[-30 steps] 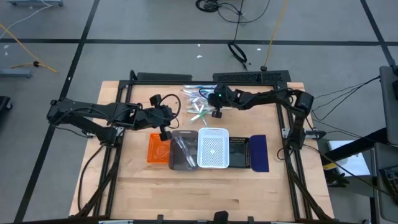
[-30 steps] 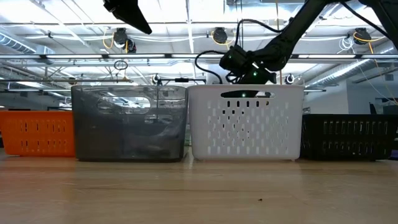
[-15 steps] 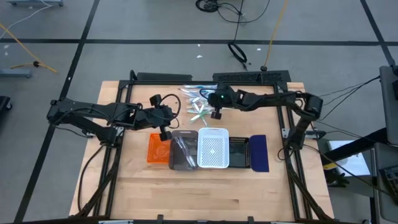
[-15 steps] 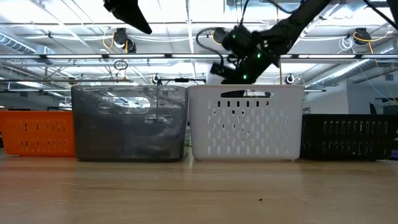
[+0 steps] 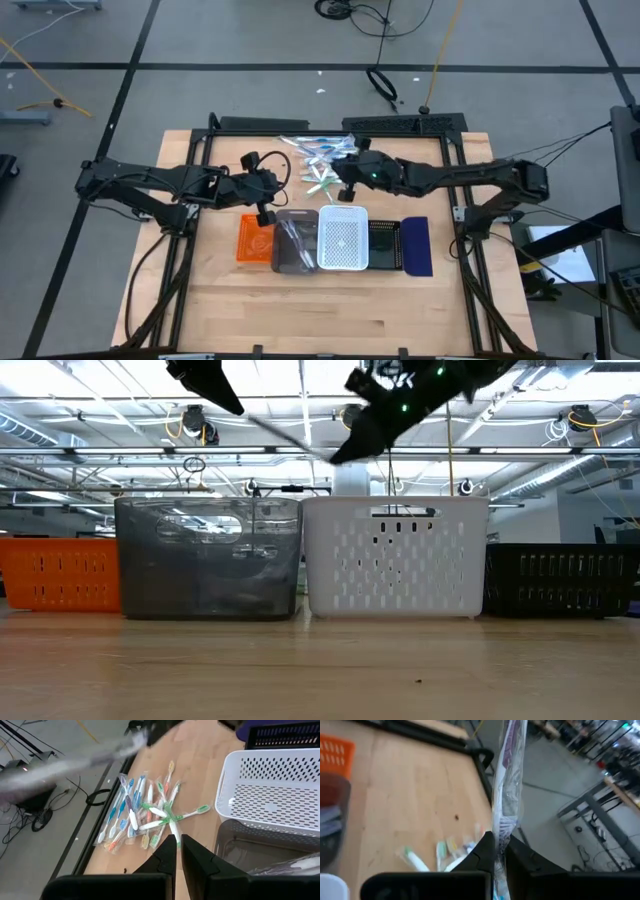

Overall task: Pick & Place Toothbrushes
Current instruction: Put the purple toothbrush into the left black bin

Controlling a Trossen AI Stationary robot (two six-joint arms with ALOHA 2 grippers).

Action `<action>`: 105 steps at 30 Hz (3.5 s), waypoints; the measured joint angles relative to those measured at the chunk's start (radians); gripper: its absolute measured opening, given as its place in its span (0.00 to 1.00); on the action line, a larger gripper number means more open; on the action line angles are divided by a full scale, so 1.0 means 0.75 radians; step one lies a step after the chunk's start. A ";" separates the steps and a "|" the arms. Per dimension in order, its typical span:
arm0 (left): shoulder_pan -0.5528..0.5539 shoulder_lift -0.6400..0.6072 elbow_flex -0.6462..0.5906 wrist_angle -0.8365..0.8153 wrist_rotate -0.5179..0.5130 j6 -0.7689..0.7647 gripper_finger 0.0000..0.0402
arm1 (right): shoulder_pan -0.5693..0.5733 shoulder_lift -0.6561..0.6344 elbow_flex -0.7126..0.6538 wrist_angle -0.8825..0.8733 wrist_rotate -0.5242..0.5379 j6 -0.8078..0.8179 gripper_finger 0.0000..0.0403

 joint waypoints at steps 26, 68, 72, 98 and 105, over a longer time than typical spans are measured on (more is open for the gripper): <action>0.014 0.019 -0.001 0.340 0.184 0.042 0.16 | 0.303 -0.274 -0.411 0.634 0.048 0.060 0.02; -0.004 0.093 0.000 0.754 0.213 0.181 0.42 | 0.376 -0.125 -0.410 0.887 -0.039 0.031 0.02; -0.004 0.093 0.000 0.806 0.214 0.182 0.42 | 0.376 -0.125 -0.410 0.915 -0.057 0.035 0.02; 0.004 0.169 0.000 0.797 0.307 0.233 0.01 | 0.366 -0.054 -0.411 0.957 -0.016 0.056 0.13; 0.004 0.152 0.001 0.623 0.224 0.189 0.01 | 0.364 -0.057 -0.408 0.903 -0.018 0.057 0.23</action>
